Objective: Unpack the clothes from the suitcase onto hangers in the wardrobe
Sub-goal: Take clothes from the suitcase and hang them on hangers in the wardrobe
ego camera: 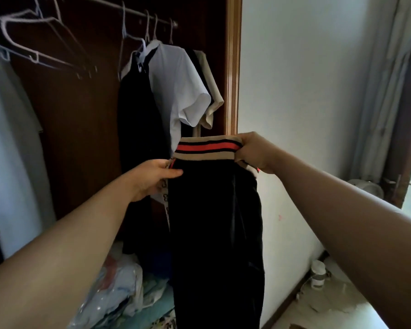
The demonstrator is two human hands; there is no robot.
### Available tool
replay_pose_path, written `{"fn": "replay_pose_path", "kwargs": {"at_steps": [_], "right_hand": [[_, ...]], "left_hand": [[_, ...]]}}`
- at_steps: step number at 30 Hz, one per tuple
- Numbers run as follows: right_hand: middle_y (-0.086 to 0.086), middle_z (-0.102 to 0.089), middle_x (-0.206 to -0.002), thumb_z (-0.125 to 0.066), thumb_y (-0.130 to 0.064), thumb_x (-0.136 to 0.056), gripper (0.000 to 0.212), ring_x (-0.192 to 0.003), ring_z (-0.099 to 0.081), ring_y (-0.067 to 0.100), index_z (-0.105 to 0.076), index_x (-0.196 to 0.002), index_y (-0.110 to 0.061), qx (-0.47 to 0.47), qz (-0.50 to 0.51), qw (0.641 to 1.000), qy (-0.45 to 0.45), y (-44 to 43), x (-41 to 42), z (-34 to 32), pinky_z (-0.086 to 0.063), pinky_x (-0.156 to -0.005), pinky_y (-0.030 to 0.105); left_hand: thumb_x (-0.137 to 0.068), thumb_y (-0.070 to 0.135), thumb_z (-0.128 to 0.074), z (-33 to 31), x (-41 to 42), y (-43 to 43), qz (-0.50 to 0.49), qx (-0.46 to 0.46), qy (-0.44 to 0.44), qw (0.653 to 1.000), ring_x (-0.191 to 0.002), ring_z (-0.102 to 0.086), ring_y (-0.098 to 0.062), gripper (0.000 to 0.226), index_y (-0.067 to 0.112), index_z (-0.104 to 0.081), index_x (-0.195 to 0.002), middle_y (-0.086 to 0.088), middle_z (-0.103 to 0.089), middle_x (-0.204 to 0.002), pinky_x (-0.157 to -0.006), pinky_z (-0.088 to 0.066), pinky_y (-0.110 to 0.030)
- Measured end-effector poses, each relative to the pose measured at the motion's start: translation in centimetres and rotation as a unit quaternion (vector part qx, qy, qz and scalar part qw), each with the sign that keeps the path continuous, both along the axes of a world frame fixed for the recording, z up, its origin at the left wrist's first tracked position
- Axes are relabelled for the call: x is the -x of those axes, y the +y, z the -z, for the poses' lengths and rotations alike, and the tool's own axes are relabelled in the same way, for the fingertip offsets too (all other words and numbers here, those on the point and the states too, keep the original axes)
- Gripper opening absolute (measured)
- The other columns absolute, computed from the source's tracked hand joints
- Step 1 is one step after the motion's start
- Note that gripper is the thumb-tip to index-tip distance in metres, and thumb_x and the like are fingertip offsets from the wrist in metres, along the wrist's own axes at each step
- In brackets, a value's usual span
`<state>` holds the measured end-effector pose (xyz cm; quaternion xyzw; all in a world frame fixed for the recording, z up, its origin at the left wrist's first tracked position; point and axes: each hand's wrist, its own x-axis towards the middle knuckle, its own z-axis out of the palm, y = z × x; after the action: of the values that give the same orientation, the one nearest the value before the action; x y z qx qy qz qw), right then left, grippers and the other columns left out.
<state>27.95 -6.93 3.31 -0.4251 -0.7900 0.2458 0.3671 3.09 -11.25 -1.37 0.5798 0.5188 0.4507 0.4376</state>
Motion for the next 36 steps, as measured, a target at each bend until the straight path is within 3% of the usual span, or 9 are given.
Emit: {"fn": "replay_pose_path", "kwargs": {"at_steps": [3, 7, 10, 13, 16, 22, 26, 29, 36], "right_hand": [[0.012, -0.057, -0.079, -0.049, 0.018, -0.077, 0.036, -0.07, -0.054, 0.021, -0.067, -0.104, 0.002, 0.012, -0.066, 0.998, 0.011, 0.2, 2.7, -1.9, -0.047, -0.062, 0.028], [0.014, -0.066, -0.087, -0.048, 0.022, -0.083, 0.027, -0.091, -0.064, 0.026, -0.065, -0.094, 0.003, 0.069, -0.193, 0.975, 0.083, -0.1, 5.4, -5.0, -0.051, -0.094, 0.041], [0.008, -0.07, -0.083, -0.043, 0.023, -0.084, 0.032, -0.085, -0.069, 0.019, -0.063, -0.093, 0.001, 0.093, -0.27, 0.95, 0.125, -0.2, 6.9, -6.8, -0.055, -0.087, 0.033], [0.006, -0.071, -0.082, -0.039, 0.022, -0.086, 0.034, -0.084, -0.07, 0.017, -0.063, -0.091, -0.001, 0.102, -0.293, 0.939, 0.146, 0.5, 7.9, -8.0, -0.056, -0.084, 0.031], [0.017, -0.065, -0.091, -0.048, 0.019, -0.083, 0.024, -0.095, -0.063, 0.029, -0.062, -0.096, 0.004, 0.07, -0.232, 0.966, 0.091, 1.9, 8.8, -9.0, -0.046, -0.099, 0.045], [0.016, -0.065, -0.102, -0.047, 0.016, -0.082, 0.029, -0.095, -0.065, 0.031, -0.065, -0.091, -0.006, 0.0, -0.03, 0.998, -0.049, 4.9, 10.9, -10.5, -0.06, -0.075, 0.038], [0.009, -0.056, -0.072, -0.045, 0.005, -0.079, 0.02, -0.069, -0.058, 0.023, -0.055, -0.07, -0.008, -0.091, 0.052, 0.992, -0.076, 5.8, 14.2, -11.3, -0.052, -0.063, 0.03], [0.005, -0.045, -0.059, -0.047, -0.003, -0.078, 0.019, -0.057, -0.044, 0.019, -0.046, -0.061, -0.01, -0.162, 0.096, 0.979, -0.077, 6.7, 17.2, -11.7, -0.038, -0.056, 0.029], [0.004, -0.042, -0.059, -0.05, -0.002, -0.082, 0.027, -0.052, -0.04, 0.018, -0.041, -0.058, -0.009, -0.212, 0.087, 0.972, -0.055, 8.4, 25.0, -13.0, -0.031, -0.045, 0.027]], "left_hand": [[-0.092, 0.009, -0.052, 0.0, 0.1, 1.0, 0.012, -0.028, -0.055, 0.998, -0.097, -0.068, -0.025, 0.027, 0.015, -0.065, -0.114, -0.01, -0.071, -0.107, -0.08, -0.051, -0.037], [-0.08, 0.011, -0.048, -1.1, 0.7, 1.8, 0.019, -0.014, -0.167, 0.986, -0.077, -0.063, -0.024, 0.027, 0.012, -0.069, -0.097, -0.009, -0.066, -0.088, -0.074, -0.047, -0.033], [-0.079, 0.013, -0.043, -1.9, 1.6, 2.2, 0.031, -0.013, -0.211, 0.977, -0.067, -0.064, -0.022, 0.03, 0.011, -0.073, -0.082, -0.007, -0.068, -0.077, -0.071, -0.047, -0.032], [-0.074, 0.018, -0.047, -2.8, 3.0, 2.5, 0.046, -0.015, -0.236, 0.971, -0.069, -0.064, -0.022, 0.029, 0.008, -0.069, -0.091, -0.008, -0.067, -0.08, -0.07, -0.049, -0.03], [-0.071, 0.024, -0.053, -4.1, 5.6, 3.0, 0.056, -0.037, -0.24, 0.968, -0.078, -0.063, -0.023, 0.033, 0.012, -0.07, -0.097, -0.007, -0.068, -0.087, -0.077, -0.046, -0.034], [-0.087, 0.014, -0.053, -6.8, 9.7, 3.7, -0.007, -0.144, -0.155, 0.977, -0.09, -0.065, -0.024, 0.031, 0.009, -0.066, -0.115, -0.011, -0.069, -0.104, -0.081, -0.05, -0.033], [-0.082, 0.022, -0.06, -9.1, 11.7, 3.7, -0.086, -0.208, -0.082, 0.971, -0.099, -0.065, -0.03, 0.034, 0.005, -0.061, -0.111, -0.016, -0.067, -0.105, -0.085, -0.051, -0.038], [-0.068, 0.023, -0.073, -11.0, 13.5, 3.3, -0.081, -0.242, -0.004, 0.967, -0.111, -0.063, -0.029, 0.063, 0.002, -0.055, -0.125, -0.016, -0.064, -0.119, -0.096, -0.05, -0.042], [-0.07, 0.013, -0.08, -14.9, 18.2, 1.6, -0.134, -0.235, 0.13, 0.954, -0.094, -0.067, -0.008, 0.039, 0.018, -0.07, -0.108, 0.002, -0.073, -0.102, -0.078, -0.048, -0.016]]}}
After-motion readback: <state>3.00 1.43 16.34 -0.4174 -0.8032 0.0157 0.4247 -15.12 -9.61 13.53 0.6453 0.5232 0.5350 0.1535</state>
